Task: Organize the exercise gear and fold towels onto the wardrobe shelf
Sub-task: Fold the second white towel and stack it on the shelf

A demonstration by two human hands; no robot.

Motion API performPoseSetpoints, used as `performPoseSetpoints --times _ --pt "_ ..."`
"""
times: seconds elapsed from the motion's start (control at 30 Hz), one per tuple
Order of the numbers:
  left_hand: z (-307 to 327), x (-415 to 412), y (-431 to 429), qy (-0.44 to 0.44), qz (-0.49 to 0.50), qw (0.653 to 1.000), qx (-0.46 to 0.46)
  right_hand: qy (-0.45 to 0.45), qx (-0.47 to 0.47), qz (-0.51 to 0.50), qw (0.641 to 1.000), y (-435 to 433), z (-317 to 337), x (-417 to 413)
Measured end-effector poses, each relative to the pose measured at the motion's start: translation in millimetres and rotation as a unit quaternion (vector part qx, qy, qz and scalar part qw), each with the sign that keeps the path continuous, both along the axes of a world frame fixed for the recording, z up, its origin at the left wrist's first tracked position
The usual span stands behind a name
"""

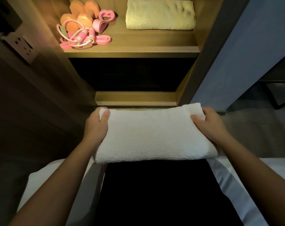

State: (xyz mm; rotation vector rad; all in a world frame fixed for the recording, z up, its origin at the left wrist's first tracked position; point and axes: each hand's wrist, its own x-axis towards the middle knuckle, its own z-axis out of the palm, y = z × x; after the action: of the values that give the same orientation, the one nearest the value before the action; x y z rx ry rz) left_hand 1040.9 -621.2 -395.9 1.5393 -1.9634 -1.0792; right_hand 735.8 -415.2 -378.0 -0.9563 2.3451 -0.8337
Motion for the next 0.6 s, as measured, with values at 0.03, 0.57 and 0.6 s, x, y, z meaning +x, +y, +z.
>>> performPoseSetpoints --times 0.03,0.57,0.6 --pt "0.9 -0.4 0.6 0.019 0.002 1.0 0.005 -0.006 -0.043 0.005 0.999 1.4 0.8 -0.6" --pt "-7.0 -10.5 -24.3 -0.263 -0.044 0.956 0.121 -0.058 0.218 0.046 0.973 -50.2 -8.2 -19.0" --pt "3.6 -14.5 -17.7 -0.288 -0.077 0.954 0.018 -0.008 0.22 0.057 0.974 -51.2 -9.1 -16.0"
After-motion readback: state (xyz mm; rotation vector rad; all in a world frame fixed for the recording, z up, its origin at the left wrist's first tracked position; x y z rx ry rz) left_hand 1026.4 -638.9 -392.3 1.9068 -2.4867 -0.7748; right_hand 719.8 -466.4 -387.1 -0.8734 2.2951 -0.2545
